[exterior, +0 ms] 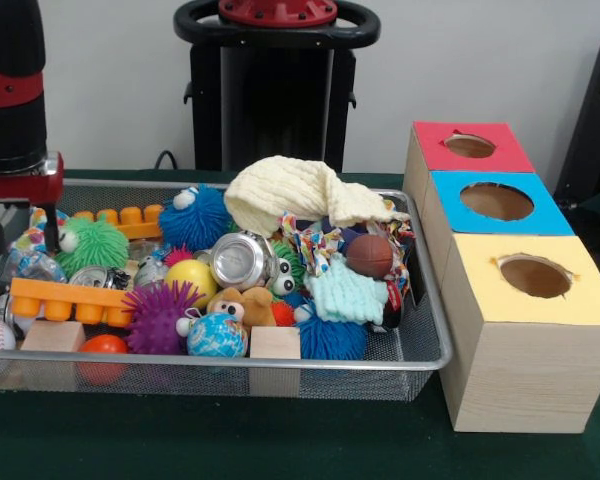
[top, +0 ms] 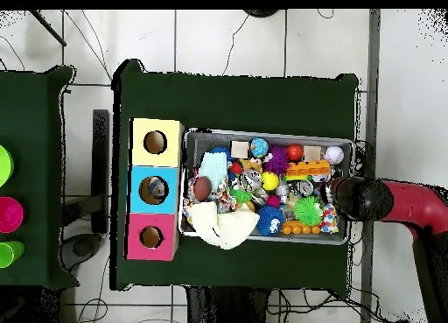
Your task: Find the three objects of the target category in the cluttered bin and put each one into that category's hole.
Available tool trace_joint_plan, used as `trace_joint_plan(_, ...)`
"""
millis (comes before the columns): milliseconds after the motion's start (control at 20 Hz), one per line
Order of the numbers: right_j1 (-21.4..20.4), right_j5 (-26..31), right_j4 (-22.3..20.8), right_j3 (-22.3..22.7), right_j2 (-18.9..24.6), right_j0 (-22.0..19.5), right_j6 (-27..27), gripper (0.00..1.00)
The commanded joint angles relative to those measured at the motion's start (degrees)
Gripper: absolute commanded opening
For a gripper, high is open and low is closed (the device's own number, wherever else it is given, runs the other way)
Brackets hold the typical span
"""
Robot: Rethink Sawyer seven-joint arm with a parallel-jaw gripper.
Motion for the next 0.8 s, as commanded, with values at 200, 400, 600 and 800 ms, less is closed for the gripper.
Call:
trace_joint_plan(200, 2.93, 3.52, -1.72, 0.25, 6.28, -1.51, -24.73, 1.0)
trace_joint_plan(400, 3.47, 3.02, -1.44, 0.5, 8.19, -2.66, -27.36, 1.0)
trace_joint_plan(600, 5.02, 3.52, -1.35, -0.45, 9.53, -3.03, -30.31, 1.0)
trace_joint_plan(800, 6.11, 4.45, -1.27, -1.75, 9.99, -2.72, -32.72, 1.0)
